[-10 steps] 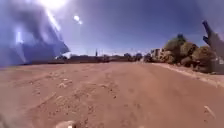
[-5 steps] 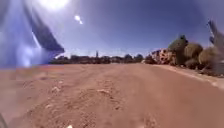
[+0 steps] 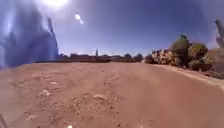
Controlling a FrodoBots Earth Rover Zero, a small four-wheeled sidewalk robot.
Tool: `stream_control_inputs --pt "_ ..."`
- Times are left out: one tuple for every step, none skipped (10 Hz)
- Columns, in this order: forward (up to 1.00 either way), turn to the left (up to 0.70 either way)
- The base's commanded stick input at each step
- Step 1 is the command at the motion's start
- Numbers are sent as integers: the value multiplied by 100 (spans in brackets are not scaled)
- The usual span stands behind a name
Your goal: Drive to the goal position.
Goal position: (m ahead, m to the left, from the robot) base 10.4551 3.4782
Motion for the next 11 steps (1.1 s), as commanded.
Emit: stream_control_inputs --pt "70 0" --pt "70 0" --pt "70 0" --pt "70 0" --pt "70 0" --pt "70 0" --pt "70 0" --pt "70 0" --pt "70 0" --pt "70 0" --pt "70 0"
